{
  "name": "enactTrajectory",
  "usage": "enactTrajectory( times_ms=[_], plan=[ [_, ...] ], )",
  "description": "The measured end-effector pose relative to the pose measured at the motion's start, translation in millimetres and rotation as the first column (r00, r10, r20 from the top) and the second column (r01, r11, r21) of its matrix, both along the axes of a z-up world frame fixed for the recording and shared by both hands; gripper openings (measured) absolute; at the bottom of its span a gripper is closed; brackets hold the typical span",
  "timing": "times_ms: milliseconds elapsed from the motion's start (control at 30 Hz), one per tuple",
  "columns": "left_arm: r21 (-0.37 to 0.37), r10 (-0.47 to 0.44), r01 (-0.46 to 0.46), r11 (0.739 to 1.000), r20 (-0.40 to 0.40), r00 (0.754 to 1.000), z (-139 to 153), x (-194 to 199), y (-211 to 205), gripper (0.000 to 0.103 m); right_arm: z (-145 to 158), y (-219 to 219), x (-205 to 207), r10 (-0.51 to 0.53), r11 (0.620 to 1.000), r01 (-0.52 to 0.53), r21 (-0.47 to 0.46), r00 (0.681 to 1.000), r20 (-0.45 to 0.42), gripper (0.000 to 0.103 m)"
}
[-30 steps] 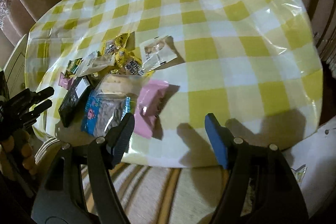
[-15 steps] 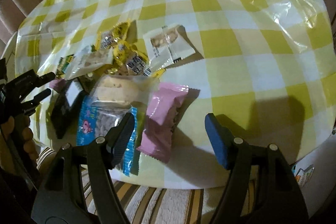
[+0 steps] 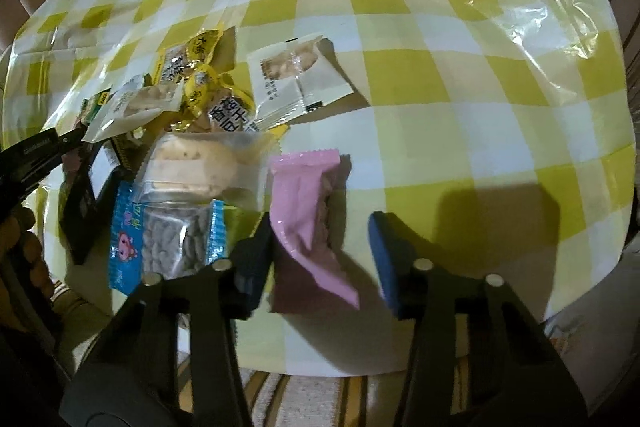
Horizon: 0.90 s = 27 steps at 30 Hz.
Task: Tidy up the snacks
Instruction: 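Grasp a pink bar with the left tool while the right tool grasps another pink bar, then lift both pink bars and carry them toward the white box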
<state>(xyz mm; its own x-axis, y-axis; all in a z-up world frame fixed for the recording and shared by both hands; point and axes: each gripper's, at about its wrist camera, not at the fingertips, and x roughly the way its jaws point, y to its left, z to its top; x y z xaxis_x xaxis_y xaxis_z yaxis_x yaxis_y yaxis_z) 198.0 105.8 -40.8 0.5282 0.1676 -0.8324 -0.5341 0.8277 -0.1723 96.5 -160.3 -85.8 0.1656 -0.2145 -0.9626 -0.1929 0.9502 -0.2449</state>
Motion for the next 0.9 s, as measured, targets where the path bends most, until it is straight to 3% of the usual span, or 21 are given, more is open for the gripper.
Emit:
enactTrajectory(
  times_ms=[267,400,633,900],
  plan=[
    [-0.018,-0.02,0.02,1.0,0.014,1.0,1,-11,-4,0.025,3,-3,0,0.02,1.0,-0.02,-0.004,1.0,0.01,0.025],
    [-0.027,-0.015,0.015,1.0,0.021,1.0,3,-18,-4,0.025,4,-2,-1,0.03,0.999,-0.03,0.019,1.0,0.006,0.023],
    [0.028,-0.009,0.007,1.0,0.066,0.998,22,-36,-13,0.025,16,3,-8,0.056,0.998,-0.057,0.033,0.998,0.036,0.022],
    [0.049,-0.074,0.07,0.996,0.099,0.992,42,-49,-41,0.025,35,-3,-16,0.057,0.997,-0.061,0.046,0.996,0.074,0.022]
  ],
)
